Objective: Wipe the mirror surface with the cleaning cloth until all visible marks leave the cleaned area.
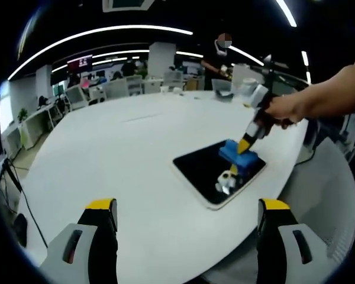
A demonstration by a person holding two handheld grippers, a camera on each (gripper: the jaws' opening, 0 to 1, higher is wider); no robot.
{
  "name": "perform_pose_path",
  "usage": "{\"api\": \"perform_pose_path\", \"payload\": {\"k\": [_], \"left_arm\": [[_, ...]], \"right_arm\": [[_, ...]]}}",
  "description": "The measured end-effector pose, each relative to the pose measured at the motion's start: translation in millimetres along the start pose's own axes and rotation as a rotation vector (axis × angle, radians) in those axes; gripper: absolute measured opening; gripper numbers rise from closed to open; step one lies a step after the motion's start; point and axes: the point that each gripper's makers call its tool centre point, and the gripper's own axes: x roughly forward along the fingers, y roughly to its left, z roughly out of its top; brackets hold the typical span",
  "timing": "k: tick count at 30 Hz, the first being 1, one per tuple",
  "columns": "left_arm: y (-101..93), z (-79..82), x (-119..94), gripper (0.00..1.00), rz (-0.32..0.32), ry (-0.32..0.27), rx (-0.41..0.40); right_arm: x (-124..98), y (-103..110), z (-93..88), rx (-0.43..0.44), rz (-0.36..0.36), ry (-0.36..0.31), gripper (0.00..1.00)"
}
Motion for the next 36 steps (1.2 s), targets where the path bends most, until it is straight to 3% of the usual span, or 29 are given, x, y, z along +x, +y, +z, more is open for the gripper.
{"api": "perform_pose_path", "payload": {"k": [17,36], "left_arm": [[-15.0,3.6,9,0.99,-0.008,-0.001,0.005],[-19.8,2.9,12,0.99,-0.015,0.003,0.005]], "right_arm": [[-10,-35,-1.3,0.015,-0.034,-0.001,0.02],[-12,-44,-2.2,0.026,-0.048,-0.003,0.02]]}}
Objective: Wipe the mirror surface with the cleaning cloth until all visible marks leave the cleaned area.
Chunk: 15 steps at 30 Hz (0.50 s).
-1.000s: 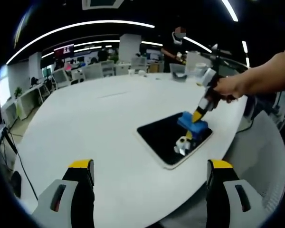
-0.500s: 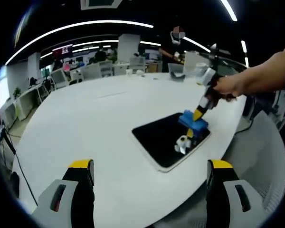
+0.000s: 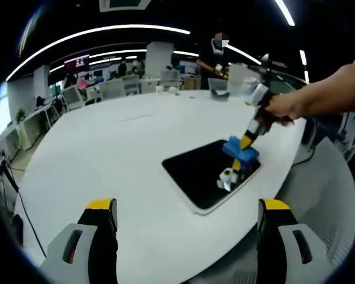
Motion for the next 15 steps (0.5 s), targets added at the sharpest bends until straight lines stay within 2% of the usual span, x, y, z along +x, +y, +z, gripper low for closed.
{"api": "perform_pose_path", "payload": {"k": [15], "left_arm": [[1.0,0.1,-0.3,0.99,-0.005,0.001,0.002]], "right_arm": [[-1.8,1.3,-3.9,0.005,-0.005,-0.003,0.03]]}}
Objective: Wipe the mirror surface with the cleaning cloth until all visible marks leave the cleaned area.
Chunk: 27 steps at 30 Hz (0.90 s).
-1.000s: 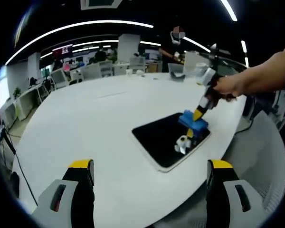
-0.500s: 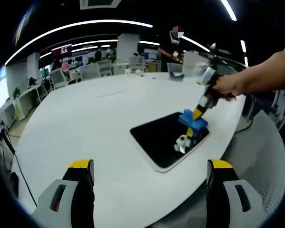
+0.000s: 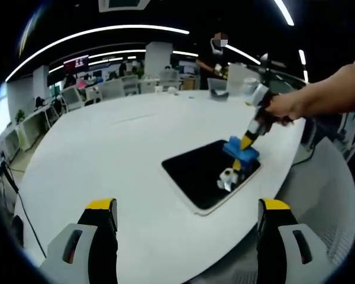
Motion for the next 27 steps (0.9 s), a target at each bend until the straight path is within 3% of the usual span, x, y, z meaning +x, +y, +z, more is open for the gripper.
{"api": "perform_pose_path", "payload": {"k": [27], "left_arm": [[6.5,0.0,1,0.99,-0.007,0.001,-0.009]], "right_arm": [[-5,5,-26.4,0.027,0.013,-0.003,0.03]]}}
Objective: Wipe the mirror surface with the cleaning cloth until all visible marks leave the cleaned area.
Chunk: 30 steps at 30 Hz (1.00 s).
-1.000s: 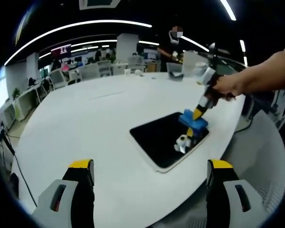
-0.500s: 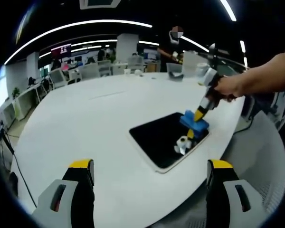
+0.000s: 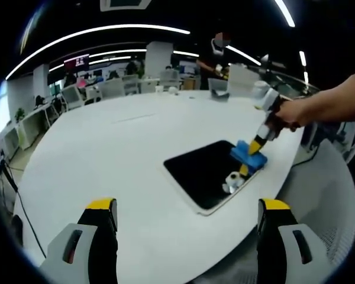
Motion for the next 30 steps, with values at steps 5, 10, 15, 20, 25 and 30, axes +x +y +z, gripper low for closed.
{"api": "perform_pose_path", "payload": {"k": [5,10,15,20,25,30], "left_arm": [[-0.5,1.4,0,0.99,-0.007,-0.003,0.003],[1.9,-2.9,-3,0.99,-0.013,0.007,0.014],[6.0,-4.9,-6,0.99,-0.012,0.011,0.021],[6.9,-5.1,-8,0.99,-0.013,0.011,0.025],[6.6,-5.1,-8,0.99,-0.018,0.01,0.032],[7.1,-4.3,-10,0.99,-0.017,0.007,0.033]], "right_arm": [[-1,1,-5.7,-0.002,0.0,-0.002,0.03],[0,1,-8.8,-0.01,-0.004,0.002,0.03],[0,3,-15.7,-0.013,-0.003,0.002,0.03],[-1,3,-19.0,-0.007,-0.004,0.001,0.03],[-4,4,-26.9,-0.007,-0.011,0.0,0.03],[-5,3,-30.1,0.008,-0.009,-0.005,0.03]]}}
